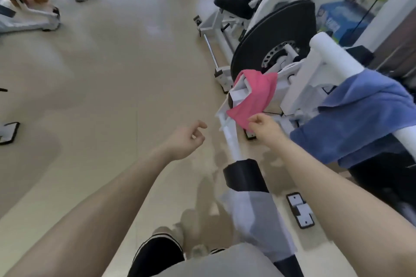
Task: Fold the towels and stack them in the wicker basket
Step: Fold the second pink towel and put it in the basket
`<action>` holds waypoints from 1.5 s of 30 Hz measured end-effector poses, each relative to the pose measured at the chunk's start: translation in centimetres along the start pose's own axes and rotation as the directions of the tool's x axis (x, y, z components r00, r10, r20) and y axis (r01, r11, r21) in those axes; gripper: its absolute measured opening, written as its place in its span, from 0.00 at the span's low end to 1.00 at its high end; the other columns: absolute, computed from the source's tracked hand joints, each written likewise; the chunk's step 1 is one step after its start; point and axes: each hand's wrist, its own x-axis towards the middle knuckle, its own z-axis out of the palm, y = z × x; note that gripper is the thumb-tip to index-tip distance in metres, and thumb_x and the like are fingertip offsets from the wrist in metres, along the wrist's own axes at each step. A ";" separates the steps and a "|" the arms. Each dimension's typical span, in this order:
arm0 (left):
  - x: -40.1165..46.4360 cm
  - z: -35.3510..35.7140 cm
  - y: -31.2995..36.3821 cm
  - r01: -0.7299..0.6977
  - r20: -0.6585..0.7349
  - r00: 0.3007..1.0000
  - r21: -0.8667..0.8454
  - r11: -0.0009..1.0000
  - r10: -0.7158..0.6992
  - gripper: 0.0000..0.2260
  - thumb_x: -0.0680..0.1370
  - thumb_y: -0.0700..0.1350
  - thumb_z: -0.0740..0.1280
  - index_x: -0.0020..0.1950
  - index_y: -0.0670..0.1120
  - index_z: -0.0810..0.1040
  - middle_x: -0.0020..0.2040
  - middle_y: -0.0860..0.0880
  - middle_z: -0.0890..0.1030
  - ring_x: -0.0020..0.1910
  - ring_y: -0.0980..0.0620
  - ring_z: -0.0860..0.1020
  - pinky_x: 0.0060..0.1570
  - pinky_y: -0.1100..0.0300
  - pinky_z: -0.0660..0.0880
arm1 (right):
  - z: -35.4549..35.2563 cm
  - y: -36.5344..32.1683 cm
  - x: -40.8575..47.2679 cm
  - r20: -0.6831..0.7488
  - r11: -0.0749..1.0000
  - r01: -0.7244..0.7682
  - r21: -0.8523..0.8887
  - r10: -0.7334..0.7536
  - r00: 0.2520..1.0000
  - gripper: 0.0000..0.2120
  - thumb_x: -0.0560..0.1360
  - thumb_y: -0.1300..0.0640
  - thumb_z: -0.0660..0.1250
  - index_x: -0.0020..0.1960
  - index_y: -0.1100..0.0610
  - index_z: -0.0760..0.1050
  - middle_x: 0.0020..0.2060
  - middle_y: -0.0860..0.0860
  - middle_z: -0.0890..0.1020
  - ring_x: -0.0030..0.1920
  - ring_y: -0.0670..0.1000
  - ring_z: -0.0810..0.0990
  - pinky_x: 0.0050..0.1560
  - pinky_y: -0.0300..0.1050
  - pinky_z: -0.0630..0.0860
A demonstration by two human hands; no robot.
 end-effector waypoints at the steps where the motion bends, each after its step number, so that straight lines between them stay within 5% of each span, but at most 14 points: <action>1: 1.9 -0.4 -0.2 -0.004 0.034 0.999 -0.032 0.999 0.005 0.16 0.79 0.42 0.59 0.66 0.47 0.67 0.48 0.50 0.76 0.45 0.51 0.75 0.39 0.62 0.69 | -0.1 -0.4 1.4 -0.034 1.000 -0.006 0.007 0.007 0.999 0.12 0.77 0.60 0.58 0.59 0.61 0.73 0.51 0.53 0.76 0.51 0.52 0.74 0.48 0.41 0.68; 6: 11.7 -3.9 -0.3 0.030 0.157 0.988 -0.203 0.979 0.003 0.18 0.78 0.41 0.59 0.68 0.46 0.65 0.52 0.45 0.76 0.44 0.50 0.77 0.47 0.59 0.73 | -0.1 -1.7 9.9 -0.186 0.994 -0.037 -0.102 0.018 0.982 0.16 0.76 0.63 0.58 0.64 0.63 0.70 0.61 0.59 0.75 0.59 0.59 0.74 0.55 0.49 0.72; 9: 18.5 -6.3 -0.2 -0.020 0.224 0.973 -0.124 0.992 0.048 0.16 0.78 0.40 0.60 0.66 0.45 0.68 0.51 0.45 0.79 0.45 0.46 0.79 0.43 0.60 0.73 | 0.0 -2.8 15.1 -0.280 0.981 -0.105 -0.161 0.056 0.958 0.12 0.76 0.63 0.57 0.57 0.63 0.72 0.56 0.60 0.76 0.56 0.61 0.75 0.46 0.46 0.68; 14: 28.2 -9.8 0.6 -0.117 0.387 0.918 0.043 0.992 0.091 0.13 0.77 0.42 0.60 0.61 0.48 0.72 0.53 0.43 0.80 0.52 0.44 0.79 0.50 0.55 0.74 | 0.6 -4.2 21.5 -0.434 0.932 -0.330 -0.152 0.237 0.869 0.22 0.77 0.56 0.59 0.69 0.60 0.63 0.67 0.60 0.65 0.67 0.62 0.64 0.63 0.54 0.66; 18: 33.5 -11.2 0.9 -0.197 0.485 0.866 0.105 0.975 0.122 0.10 0.77 0.44 0.60 0.57 0.52 0.72 0.53 0.45 0.80 0.51 0.45 0.79 0.48 0.58 0.74 | 1.3 -3.8 24.5 -0.438 0.842 -0.523 -0.131 0.424 0.793 0.22 0.78 0.53 0.57 0.69 0.61 0.61 0.69 0.61 0.64 0.67 0.63 0.65 0.63 0.58 0.67; 24: 37.2 -11.0 2.3 -0.327 0.591 0.782 0.121 0.937 0.196 0.12 0.78 0.43 0.59 0.60 0.48 0.72 0.54 0.45 0.79 0.52 0.44 0.79 0.48 0.57 0.74 | 1.6 -3.1 25.5 -0.529 0.746 -0.652 -0.137 0.501 0.685 0.15 0.75 0.67 0.54 0.61 0.62 0.66 0.59 0.61 0.73 0.58 0.63 0.73 0.56 0.56 0.70; 28: 38.5 -9.9 3.3 -0.397 0.650 0.723 0.115 0.910 0.233 0.12 0.79 0.43 0.58 0.62 0.47 0.72 0.52 0.45 0.78 0.48 0.47 0.76 0.37 0.68 0.70 | 1.0 -3.3 25.2 -0.448 0.788 -0.599 -0.139 0.490 0.748 0.12 0.74 0.62 0.58 0.56 0.58 0.74 0.49 0.58 0.80 0.52 0.60 0.77 0.49 0.51 0.76; 30: 38.9 -9.0 4.2 -0.442 0.674 0.690 0.105 0.891 0.263 0.13 0.79 0.43 0.59 0.64 0.48 0.70 0.50 0.49 0.76 0.49 0.50 0.75 0.41 0.67 0.71 | 1.0 -3.6 23.9 -0.440 0.825 -0.562 -0.054 0.486 0.755 0.15 0.72 0.60 0.61 0.58 0.55 0.76 0.43 0.55 0.81 0.46 0.57 0.79 0.47 0.52 0.78; 32: 38.5 -8.0 5.7 -0.495 0.674 0.643 0.004 0.869 0.363 0.15 0.79 0.42 0.60 0.65 0.50 0.71 0.53 0.53 0.76 0.52 0.52 0.76 0.50 0.63 0.71 | 1.0 -4.2 21.8 -0.528 0.862 -0.496 0.106 0.471 0.707 0.17 0.72 0.62 0.61 0.60 0.53 0.75 0.39 0.51 0.78 0.41 0.54 0.77 0.44 0.48 0.76; 34: 37.3 -6.7 7.8 -0.591 0.605 0.590 -0.129 0.797 0.535 0.15 0.79 0.39 0.59 0.64 0.49 0.74 0.54 0.55 0.75 0.53 0.56 0.75 0.53 0.66 0.69 | 0.5 -4.6 19.1 -0.664 0.862 -0.397 0.316 0.500 0.557 0.13 0.74 0.63 0.59 0.57 0.55 0.73 0.39 0.50 0.75 0.41 0.52 0.74 0.42 0.44 0.70; 36: 35.6 -5.1 10.3 -0.691 0.524 0.494 -0.248 0.679 0.694 0.14 0.78 0.35 0.58 0.60 0.45 0.76 0.52 0.54 0.75 0.51 0.57 0.75 0.51 0.73 0.69 | -0.4 -4.5 15.9 -0.741 0.834 -0.260 0.487 0.551 0.384 0.06 0.75 0.63 0.58 0.51 0.56 0.70 0.39 0.49 0.75 0.41 0.51 0.73 0.41 0.43 0.68; 38: 33.3 -3.2 12.3 -0.758 0.471 0.365 -0.351 0.550 0.803 0.15 0.76 0.31 0.59 0.58 0.42 0.77 0.52 0.53 0.74 0.49 0.61 0.75 0.50 0.77 0.69 | -1.1 -4.2 12.4 -0.768 0.817 -0.089 0.569 0.567 0.296 0.05 0.75 0.65 0.57 0.49 0.57 0.69 0.38 0.46 0.74 0.40 0.47 0.72 0.42 0.45 0.70; 42: 27.1 0.3 14.6 -0.748 0.460 0.216 -0.490 0.449 0.861 0.13 0.75 0.35 0.60 0.56 0.47 0.76 0.51 0.58 0.73 0.48 0.67 0.74 0.52 0.75 0.69 | -0.5 -4.6 4.5 -0.793 0.822 0.007 0.569 0.546 0.271 0.09 0.74 0.67 0.58 0.45 0.55 0.72 0.37 0.42 0.74 0.37 0.36 0.72 0.43 0.37 0.69; 45: 21.1 2.3 15.6 -0.782 0.552 0.023 -0.509 0.359 0.833 0.14 0.75 0.44 0.60 0.60 0.47 0.76 0.55 0.57 0.74 0.51 0.63 0.74 0.56 0.69 0.69 | 0.5 -4.5 -1.7 -0.789 0.854 -0.066 0.517 0.505 0.351 0.06 0.73 0.67 0.60 0.44 0.59 0.73 0.38 0.48 0.76 0.39 0.43 0.73 0.44 0.39 0.70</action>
